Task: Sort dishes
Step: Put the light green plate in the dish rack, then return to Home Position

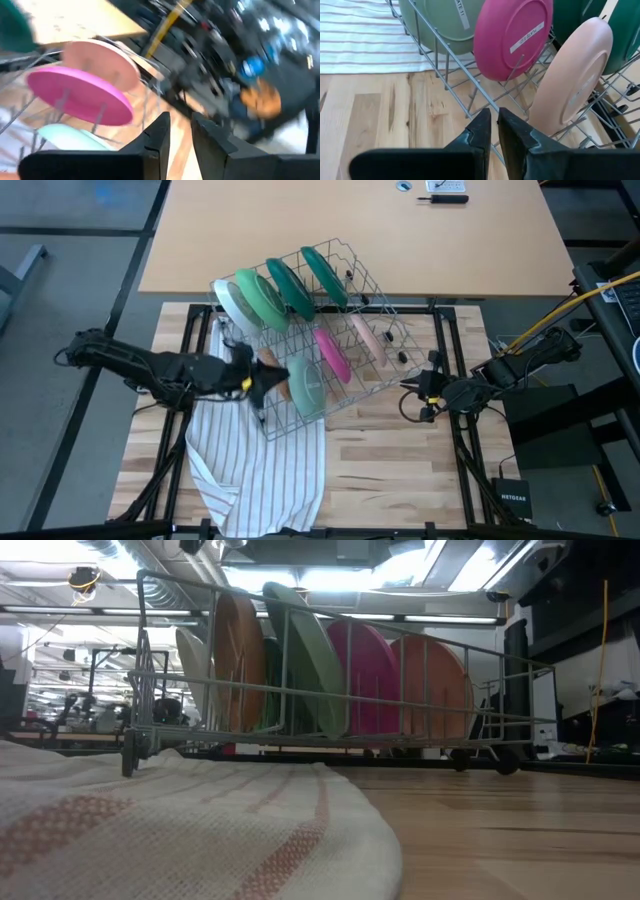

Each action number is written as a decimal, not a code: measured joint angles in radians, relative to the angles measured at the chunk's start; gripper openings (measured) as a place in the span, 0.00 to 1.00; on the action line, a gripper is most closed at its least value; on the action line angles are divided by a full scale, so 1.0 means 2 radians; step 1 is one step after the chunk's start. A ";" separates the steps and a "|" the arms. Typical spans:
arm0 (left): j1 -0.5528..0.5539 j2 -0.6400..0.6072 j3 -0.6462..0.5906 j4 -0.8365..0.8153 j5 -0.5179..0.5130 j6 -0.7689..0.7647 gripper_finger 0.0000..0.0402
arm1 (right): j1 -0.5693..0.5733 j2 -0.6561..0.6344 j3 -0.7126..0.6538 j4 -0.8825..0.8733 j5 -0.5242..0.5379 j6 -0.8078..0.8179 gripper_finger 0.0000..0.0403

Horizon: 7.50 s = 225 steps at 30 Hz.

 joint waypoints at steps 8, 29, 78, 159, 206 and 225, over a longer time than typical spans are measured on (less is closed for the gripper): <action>-0.053 0.064 0.000 0.027 0.009 0.111 0.13 | 0.000 0.024 0.000 0.021 0.000 0.000 0.10; -0.108 0.160 0.081 -0.008 -0.017 0.509 0.07 | 0.000 0.071 0.000 0.049 -0.005 0.000 0.10; -0.020 0.208 0.081 -0.122 -0.084 0.674 0.07 | 0.000 0.071 0.000 0.071 -0.005 0.013 0.10; -0.057 -0.513 -0.318 -0.009 -0.064 0.371 0.07 | 0.000 -0.358 -0.124 0.038 0.078 0.043 0.10; -0.038 -0.524 -0.447 0.007 -0.093 0.367 0.07 | 0.000 -0.358 -0.291 0.138 0.064 0.111 0.10; -0.038 -0.524 -0.447 0.007 -0.093 0.367 0.07 | 0.000 -0.358 -0.294 0.138 0.026 0.105 0.10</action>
